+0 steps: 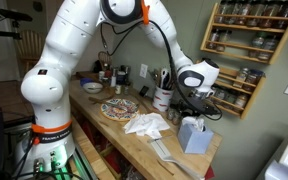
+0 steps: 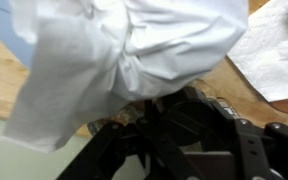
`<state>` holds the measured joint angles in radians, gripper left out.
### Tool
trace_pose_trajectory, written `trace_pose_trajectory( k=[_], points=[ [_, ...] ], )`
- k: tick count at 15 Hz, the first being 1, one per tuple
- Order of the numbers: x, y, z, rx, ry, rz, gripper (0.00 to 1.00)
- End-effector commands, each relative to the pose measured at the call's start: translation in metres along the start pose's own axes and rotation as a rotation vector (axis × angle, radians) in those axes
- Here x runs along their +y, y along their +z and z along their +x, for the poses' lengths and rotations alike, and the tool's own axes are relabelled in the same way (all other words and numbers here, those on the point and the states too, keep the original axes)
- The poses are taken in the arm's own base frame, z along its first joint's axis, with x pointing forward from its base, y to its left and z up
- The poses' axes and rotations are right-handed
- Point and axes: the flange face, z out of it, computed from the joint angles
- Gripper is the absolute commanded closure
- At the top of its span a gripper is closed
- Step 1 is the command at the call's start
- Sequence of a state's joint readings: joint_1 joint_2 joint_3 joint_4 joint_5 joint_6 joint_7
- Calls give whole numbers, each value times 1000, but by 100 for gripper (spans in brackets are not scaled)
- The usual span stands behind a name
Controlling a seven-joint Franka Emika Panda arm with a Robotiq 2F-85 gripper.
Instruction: Take the spice bottle off of the spice rack
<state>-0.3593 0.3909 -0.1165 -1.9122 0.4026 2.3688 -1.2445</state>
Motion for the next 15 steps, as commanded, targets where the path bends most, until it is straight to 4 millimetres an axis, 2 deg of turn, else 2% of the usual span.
trace_pose_trajectory(
  k=[1, 2, 3, 6, 7, 10, 15],
  points=[
    [4, 4, 2, 16, -7, 1, 69],
    [4, 4, 2, 13, -7, 3, 54],
    [4, 4, 3, 12, -8, 1, 25],
    [6, -6, 3, 22, -7, -9, 5],
    [7, -13, 4, 30, -6, -10, 0],
    [5, -38, 7, 65, 2, 11, 0],
    [-13, -96, -6, -11, 163, 142, 0]
  ],
)
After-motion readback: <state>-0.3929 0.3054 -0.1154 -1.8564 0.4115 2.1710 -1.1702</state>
